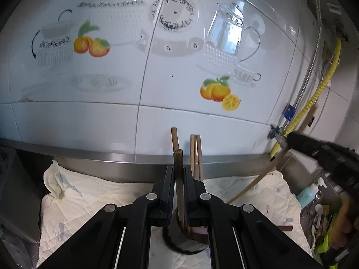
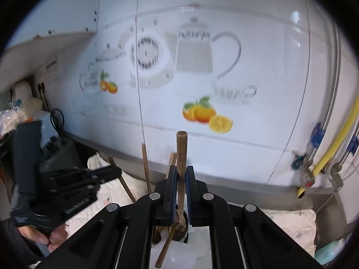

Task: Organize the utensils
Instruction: 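Lower the chopsticks into the black holder and open both tools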

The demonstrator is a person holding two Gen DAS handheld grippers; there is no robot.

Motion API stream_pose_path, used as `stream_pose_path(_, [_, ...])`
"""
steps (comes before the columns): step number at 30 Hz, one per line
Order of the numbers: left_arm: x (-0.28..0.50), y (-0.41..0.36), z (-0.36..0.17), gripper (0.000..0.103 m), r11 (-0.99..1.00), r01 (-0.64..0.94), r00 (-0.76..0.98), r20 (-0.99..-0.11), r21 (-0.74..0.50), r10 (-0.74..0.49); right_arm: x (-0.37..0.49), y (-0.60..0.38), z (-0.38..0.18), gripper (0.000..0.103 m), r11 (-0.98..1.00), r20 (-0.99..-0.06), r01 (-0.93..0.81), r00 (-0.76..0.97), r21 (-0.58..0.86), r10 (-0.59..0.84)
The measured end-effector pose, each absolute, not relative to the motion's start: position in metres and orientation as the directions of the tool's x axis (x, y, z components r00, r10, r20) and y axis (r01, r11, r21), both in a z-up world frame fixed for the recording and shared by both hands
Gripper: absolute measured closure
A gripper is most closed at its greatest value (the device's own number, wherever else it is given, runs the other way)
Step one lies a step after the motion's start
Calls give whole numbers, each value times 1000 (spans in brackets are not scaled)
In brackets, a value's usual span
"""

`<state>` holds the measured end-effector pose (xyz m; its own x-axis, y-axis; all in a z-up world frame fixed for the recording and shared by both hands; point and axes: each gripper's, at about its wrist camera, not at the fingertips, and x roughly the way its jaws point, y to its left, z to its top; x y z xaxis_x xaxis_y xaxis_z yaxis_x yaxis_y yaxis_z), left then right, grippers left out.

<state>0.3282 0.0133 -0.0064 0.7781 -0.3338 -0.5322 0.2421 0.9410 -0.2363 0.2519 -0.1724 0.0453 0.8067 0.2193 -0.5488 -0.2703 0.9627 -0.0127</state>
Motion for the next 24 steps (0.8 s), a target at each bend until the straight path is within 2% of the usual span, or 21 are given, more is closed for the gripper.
stream_pose_path(4, [326,12,-8,94,942,251,773,-540,-222,-333,260,-176,25,93,963,-606,-268,764,13,221])
stream_pose_path(10, [327,15,-6,93,937,247,758,-553,-246,-345,262,-183,13,93,960,-640,-268,725,76,253])
stream_pose_path(12, [325,15,-5,93,937,244,757,-555,-248,-344,258,-185,14,86,959,-642,-272,723,73,254])
stream_pose_path(14, [323,15,-4,91,937,245,754,-559,-248,-345,255,-187,16,70,963,-637,-263,731,66,244])
stream_pose_path(15, [322,14,-3,91,938,244,754,-560,-245,-343,251,-189,18,70,962,-631,-266,735,67,247])
stream_pose_path(18, [315,15,-1,84,939,242,758,-557,-243,-340,239,-196,24,70,962,-614,-263,748,70,250])
stream_pose_path(20, [307,16,3,67,941,238,765,-550,-240,-334,230,-201,28,70,965,-604,-255,759,67,243])
stream_pose_path(24, [290,17,8,64,945,237,772,-547,-225,-324,208,-219,31,70,969,-592,-238,771,74,234])
